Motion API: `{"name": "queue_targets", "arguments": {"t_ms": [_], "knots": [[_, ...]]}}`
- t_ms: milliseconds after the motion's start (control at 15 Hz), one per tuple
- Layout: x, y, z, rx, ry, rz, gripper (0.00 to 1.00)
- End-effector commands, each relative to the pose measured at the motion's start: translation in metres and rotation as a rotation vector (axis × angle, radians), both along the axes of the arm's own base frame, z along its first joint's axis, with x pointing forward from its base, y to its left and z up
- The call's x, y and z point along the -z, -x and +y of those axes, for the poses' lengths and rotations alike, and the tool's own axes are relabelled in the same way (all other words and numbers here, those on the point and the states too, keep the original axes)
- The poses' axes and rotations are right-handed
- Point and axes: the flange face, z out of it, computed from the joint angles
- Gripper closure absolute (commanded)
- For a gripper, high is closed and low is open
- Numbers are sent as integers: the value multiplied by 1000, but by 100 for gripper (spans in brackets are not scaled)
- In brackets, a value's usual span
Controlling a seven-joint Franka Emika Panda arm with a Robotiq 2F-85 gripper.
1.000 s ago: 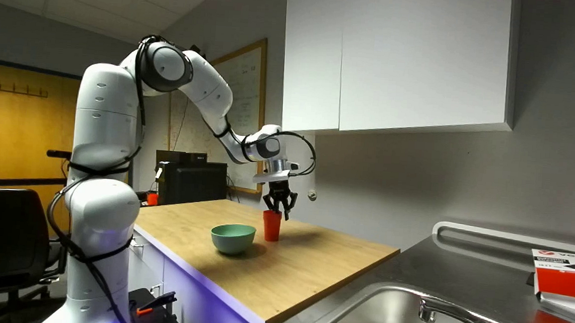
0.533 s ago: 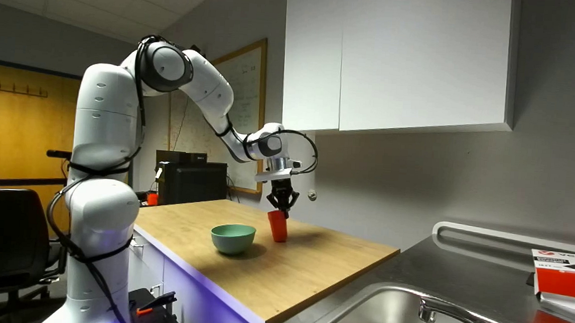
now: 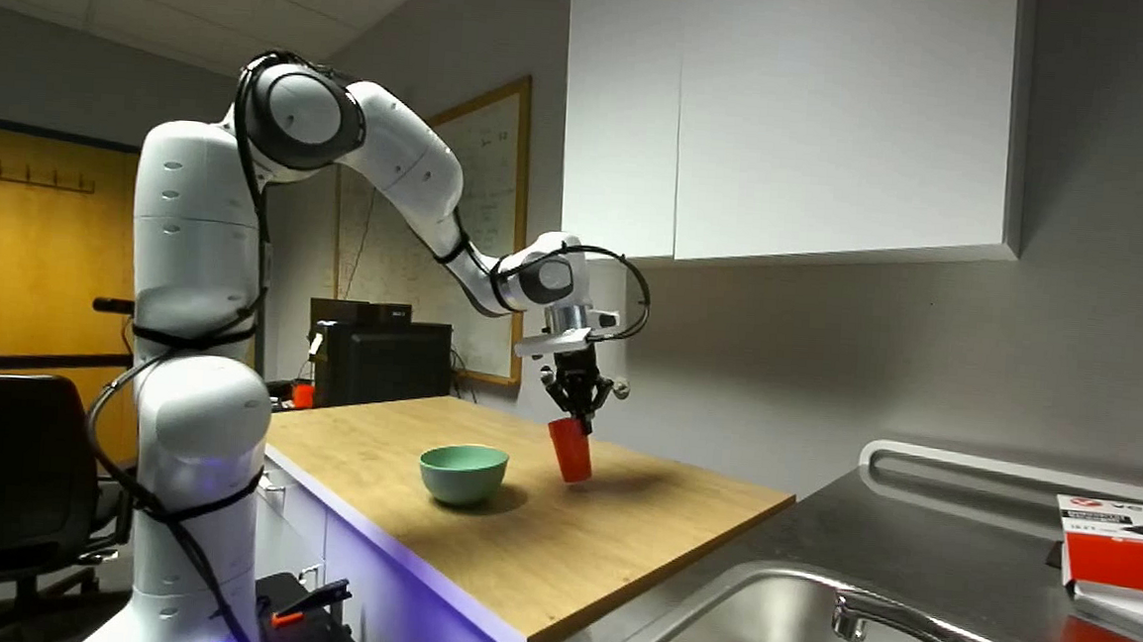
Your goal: Pour the contents in the orange cup into the bowl.
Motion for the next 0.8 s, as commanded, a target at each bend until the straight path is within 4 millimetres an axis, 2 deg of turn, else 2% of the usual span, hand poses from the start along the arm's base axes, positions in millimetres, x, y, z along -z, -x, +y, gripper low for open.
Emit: {"name": "queue_targets", "arguments": {"t_ms": [0,267,533,733], "knots": [[-11,43,-22,109,-19,-37,99],[-20,87,-28,176,14,-54,99],[-42,129,-21,199,141,-114,99],[-51,154,-6,226,204,-162,99]]}}
